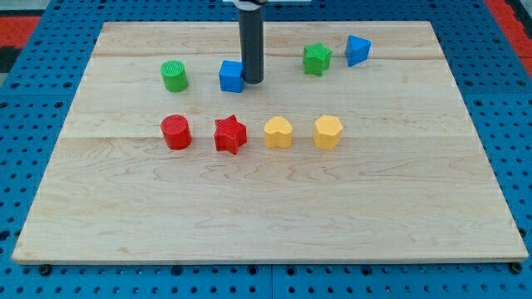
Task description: Slide the green star a bit down
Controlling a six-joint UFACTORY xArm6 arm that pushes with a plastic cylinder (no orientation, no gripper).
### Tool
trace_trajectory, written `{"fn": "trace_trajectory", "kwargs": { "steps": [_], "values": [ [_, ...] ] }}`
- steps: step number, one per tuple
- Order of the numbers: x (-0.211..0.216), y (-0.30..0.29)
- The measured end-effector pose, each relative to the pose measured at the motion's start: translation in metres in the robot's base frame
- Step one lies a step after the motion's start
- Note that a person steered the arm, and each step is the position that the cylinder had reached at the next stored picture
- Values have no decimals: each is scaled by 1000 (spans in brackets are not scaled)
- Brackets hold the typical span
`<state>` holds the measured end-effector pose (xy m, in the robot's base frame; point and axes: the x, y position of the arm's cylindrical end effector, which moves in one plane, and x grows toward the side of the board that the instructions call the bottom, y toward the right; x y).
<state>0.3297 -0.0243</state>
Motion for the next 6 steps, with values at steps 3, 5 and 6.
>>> {"fn": "trace_trajectory", "kwargs": {
  "steps": [3, 5, 6],
  "values": [
    [12, 116],
    [-43, 210],
    [-92, 212]
  ]
}}
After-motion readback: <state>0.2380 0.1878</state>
